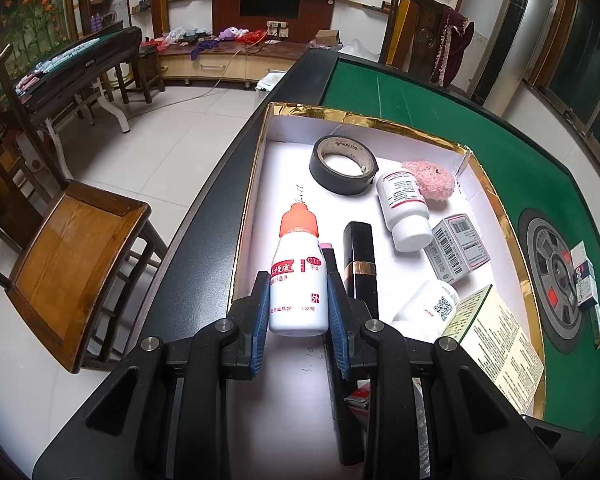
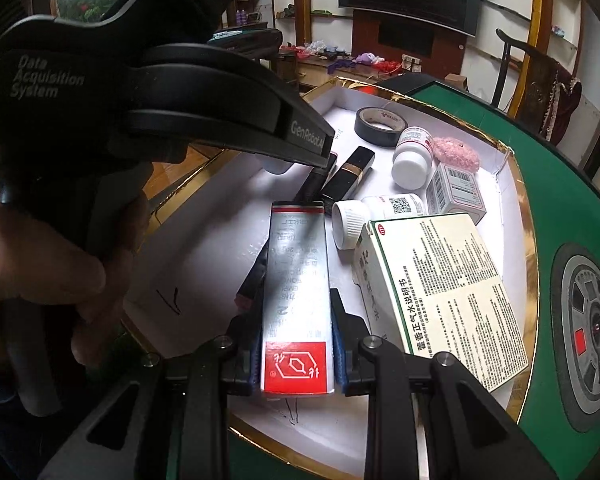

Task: Organize objects
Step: 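Lower the glue bottle and glue box into the tray with both tools, then open both tools to release the bottle and box in the tray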

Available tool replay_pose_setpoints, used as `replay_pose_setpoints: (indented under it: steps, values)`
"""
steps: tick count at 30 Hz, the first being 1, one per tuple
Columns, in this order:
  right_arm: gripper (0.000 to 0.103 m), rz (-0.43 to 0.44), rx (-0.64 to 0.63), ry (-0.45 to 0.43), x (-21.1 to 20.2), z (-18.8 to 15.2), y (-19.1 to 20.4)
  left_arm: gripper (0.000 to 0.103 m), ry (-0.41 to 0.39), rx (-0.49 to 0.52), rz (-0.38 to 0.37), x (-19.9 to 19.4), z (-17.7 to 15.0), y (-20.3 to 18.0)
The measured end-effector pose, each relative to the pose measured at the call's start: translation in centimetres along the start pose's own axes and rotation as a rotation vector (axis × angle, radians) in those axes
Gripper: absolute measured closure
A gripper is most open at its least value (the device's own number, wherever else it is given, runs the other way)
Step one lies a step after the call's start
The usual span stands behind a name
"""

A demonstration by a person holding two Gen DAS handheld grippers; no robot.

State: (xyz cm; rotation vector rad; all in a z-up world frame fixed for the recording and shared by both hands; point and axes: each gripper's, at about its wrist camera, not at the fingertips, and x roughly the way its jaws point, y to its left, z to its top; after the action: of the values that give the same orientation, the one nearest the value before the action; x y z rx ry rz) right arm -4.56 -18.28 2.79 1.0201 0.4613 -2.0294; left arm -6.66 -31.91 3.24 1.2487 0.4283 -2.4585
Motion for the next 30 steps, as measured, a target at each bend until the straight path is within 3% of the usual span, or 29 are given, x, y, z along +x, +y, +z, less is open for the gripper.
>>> replay_pose_setpoints:
  steps: [13,22,26,30]
  values:
    - [0.068,0.019,0.020,-0.050,-2.1,0.3,-0.6,0.075,-0.033,-0.023,-0.007,-1.1,0.3,0.5]
    - [0.067,0.089,0.071,-0.151,-6.0,0.1,-2.6,0.075,-0.091,-0.056,-0.052,-2.4,0.6,0.7]
    - [0.065,0.106,0.121,-0.188,-8.3,-0.8,-5.5,0.075,-0.129,-0.032,-0.081,-3.4,0.7,-0.1]
    - [0.065,0.049,0.179,-0.198,-9.9,-2.8,-9.9,0.075,-0.148,-0.021,-0.087,-3.8,0.7,-0.5]
